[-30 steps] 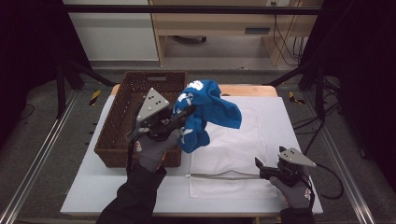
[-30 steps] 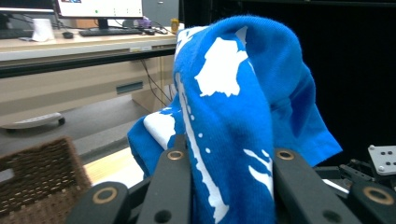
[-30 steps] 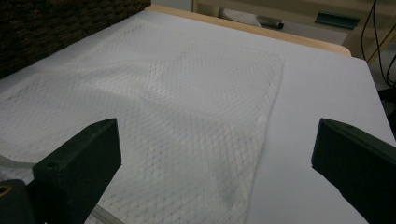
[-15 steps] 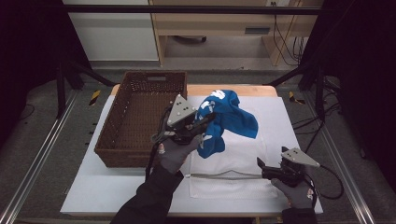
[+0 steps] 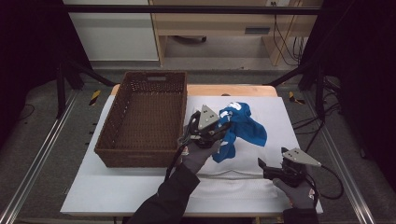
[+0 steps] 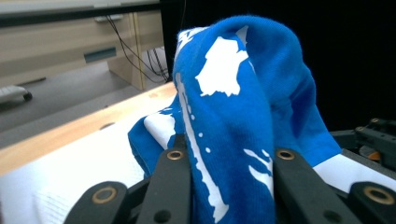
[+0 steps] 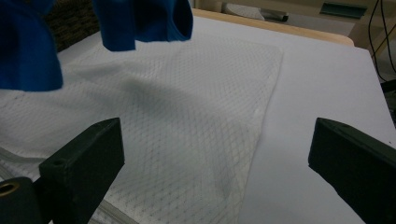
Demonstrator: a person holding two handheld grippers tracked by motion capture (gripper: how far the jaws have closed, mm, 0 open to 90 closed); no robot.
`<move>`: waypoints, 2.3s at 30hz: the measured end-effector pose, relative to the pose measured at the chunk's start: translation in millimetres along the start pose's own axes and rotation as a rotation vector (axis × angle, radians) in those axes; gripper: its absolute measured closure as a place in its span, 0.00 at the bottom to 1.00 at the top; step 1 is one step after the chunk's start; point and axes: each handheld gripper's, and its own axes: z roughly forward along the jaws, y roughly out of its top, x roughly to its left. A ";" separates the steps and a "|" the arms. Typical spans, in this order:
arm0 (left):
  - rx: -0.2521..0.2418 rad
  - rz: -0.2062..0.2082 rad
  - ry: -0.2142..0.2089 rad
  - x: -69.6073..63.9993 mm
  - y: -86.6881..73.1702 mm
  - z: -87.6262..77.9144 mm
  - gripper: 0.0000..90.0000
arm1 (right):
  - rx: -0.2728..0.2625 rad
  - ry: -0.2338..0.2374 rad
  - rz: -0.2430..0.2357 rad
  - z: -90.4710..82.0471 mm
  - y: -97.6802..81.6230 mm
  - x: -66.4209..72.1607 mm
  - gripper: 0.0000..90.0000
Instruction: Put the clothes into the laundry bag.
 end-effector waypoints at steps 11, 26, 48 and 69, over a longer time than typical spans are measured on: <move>0.072 -0.025 0.002 -1.0 -38.2 38.8 0.85 | 0.002 -0.004 0.008 -2.3 -0.5 -3.6 0.04; 0.200 -0.024 -0.034 -3.5 -77.8 71.5 0.81 | -0.001 0.003 0.007 -2.2 0.1 -2.6 0.06; 0.150 0.012 -0.060 1.3 -48.9 6.6 0.31 | -0.028 -0.007 0.026 -6.7 4.6 -2.0 0.09; 0.242 0.016 -0.029 -1.1 -99.5 -50.2 0.84 | -0.020 0.030 0.019 4.4 17.7 16.2 0.06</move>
